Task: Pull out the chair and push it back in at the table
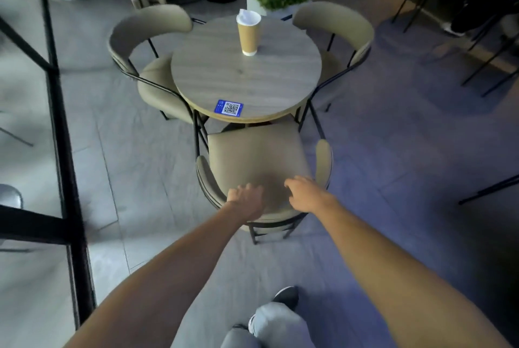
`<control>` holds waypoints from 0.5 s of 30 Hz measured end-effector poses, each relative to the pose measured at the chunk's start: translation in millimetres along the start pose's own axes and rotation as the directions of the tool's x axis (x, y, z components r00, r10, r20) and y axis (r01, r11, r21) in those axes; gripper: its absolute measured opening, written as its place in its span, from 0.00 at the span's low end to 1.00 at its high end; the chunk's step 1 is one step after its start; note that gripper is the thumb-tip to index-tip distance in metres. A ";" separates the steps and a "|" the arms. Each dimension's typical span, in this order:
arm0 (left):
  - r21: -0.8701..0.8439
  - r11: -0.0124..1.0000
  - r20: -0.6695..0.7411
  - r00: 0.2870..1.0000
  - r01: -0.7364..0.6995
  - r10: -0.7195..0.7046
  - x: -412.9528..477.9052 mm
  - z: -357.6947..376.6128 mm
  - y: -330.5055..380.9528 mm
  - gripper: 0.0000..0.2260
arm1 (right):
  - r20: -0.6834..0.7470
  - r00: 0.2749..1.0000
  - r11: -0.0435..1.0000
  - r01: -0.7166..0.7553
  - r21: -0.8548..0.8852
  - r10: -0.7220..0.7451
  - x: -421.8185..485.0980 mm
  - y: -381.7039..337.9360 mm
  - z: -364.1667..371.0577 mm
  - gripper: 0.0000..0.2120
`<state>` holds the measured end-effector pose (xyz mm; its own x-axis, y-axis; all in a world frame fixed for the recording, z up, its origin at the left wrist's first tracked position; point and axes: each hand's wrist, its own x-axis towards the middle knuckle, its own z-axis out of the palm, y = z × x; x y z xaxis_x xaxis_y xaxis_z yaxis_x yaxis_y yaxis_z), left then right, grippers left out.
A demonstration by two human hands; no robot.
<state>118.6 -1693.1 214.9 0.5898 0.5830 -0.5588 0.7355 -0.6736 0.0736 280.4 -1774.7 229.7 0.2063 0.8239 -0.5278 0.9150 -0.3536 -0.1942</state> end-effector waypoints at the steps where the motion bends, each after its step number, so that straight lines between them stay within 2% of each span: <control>1: 0.006 1.000 -0.011 1.000 0.004 -0.004 -3.9 5.3 -2.2 0.17 | -0.001 1.000 1.000 0.004 -0.023 -0.004 -1.6 0.0 2.2 0.17; 11: -0.010 0.999 -0.106 0.994 -0.042 0.041 -17.6 72.9 1.7 0.19 | 0.011 0.999 0.985 0.032 -0.170 -0.031 6.7 28.9 29.7 0.22; 15: 0.064 0.997 -0.149 0.987 -0.053 0.062 -5.6 89.0 1.4 0.20 | 0.068 0.997 0.979 0.038 -0.200 -0.025 17.4 38.9 41.3 0.26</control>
<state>86.7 -1737.8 144.7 0.6774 0.6013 -0.4237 0.6803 -0.7313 0.0497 305.3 -1792.4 178.8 0.1594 0.8003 -0.5780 0.9730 -0.2264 -0.0452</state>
